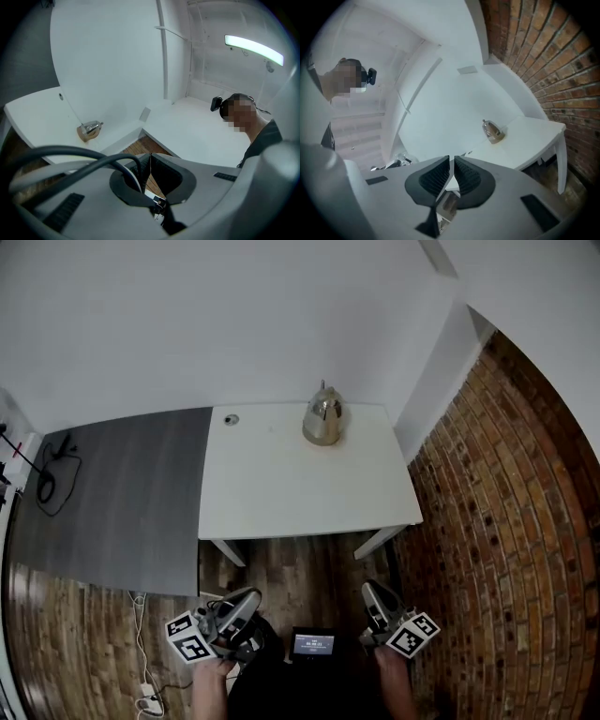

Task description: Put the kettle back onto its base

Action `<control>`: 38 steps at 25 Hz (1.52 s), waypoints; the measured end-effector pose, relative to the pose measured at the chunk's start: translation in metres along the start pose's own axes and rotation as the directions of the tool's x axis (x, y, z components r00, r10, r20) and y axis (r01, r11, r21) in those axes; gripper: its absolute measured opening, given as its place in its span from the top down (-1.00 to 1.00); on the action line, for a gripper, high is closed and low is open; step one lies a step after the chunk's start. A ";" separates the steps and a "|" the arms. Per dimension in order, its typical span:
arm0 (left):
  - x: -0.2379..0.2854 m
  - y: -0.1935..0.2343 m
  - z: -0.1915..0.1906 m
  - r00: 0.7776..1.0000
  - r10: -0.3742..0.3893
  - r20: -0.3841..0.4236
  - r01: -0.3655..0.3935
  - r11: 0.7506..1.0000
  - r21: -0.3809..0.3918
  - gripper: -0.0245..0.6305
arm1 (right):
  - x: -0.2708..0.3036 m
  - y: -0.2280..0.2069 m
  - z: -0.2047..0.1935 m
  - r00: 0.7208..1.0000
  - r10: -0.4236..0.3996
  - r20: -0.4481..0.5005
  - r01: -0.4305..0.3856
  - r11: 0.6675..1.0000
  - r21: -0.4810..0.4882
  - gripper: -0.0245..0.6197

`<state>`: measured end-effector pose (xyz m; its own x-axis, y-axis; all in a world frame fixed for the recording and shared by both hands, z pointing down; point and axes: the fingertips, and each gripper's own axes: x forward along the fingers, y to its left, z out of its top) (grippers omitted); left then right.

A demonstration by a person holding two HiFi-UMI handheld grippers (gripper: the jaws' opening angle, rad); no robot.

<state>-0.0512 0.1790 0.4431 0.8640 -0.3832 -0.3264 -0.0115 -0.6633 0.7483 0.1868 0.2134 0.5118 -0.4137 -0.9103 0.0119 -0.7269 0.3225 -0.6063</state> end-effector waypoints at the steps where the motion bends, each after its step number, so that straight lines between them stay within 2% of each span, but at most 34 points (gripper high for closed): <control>1: 0.000 -0.005 -0.007 1.000 0.011 -0.006 -0.011 1.000 0.007 0.88 | -0.012 -0.006 -0.002 1.000 -0.005 0.009 0.005 1.000 0.030 0.80; 6: -0.014 -0.027 -0.035 0.994 0.104 -0.021 -0.103 0.994 0.041 0.88 | -0.056 -0.026 -0.013 0.999 0.007 0.046 -0.014 0.988 0.152 0.80; 9: -0.027 -0.040 -0.052 0.987 0.154 -0.032 -0.153 0.987 0.049 0.88 | -0.068 -0.028 -0.030 0.998 0.044 0.042 -0.052 0.977 0.207 0.80; 12: -0.030 -0.051 -0.060 0.984 0.173 -0.045 -0.170 0.983 0.063 0.87 | -0.068 -0.020 -0.041 0.994 0.093 0.054 -0.104 0.958 0.267 0.80; 16: -0.015 -0.060 -0.060 0.987 0.145 -0.075 -0.137 0.985 0.101 0.87 | -0.072 -0.009 -0.034 0.986 0.132 0.102 -0.156 0.946 0.284 0.80; 24: -0.004 -0.059 -0.048 0.991 0.084 -0.106 -0.072 0.991 0.110 0.87 | -0.070 -0.004 -0.014 0.979 0.113 0.168 -0.154 0.954 0.257 0.80; 33: -0.015 -0.048 -0.034 0.995 0.046 -0.088 -0.040 0.996 0.076 0.87 | -0.045 0.030 -0.015 0.977 0.137 0.160 -0.172 0.959 0.225 0.83; 38: -0.023 -0.043 -0.036 0.995 0.053 -0.087 -0.049 0.997 0.053 0.87 | -0.042 0.041 -0.017 0.977 0.152 0.149 -0.182 0.959 0.218 0.83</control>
<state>-0.0524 0.2391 0.4388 0.9025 -0.3611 -0.2348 -0.0804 -0.6769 0.7317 0.1649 0.2697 0.5003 -0.4331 -0.8792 -0.1986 -0.5018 0.4182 -0.7571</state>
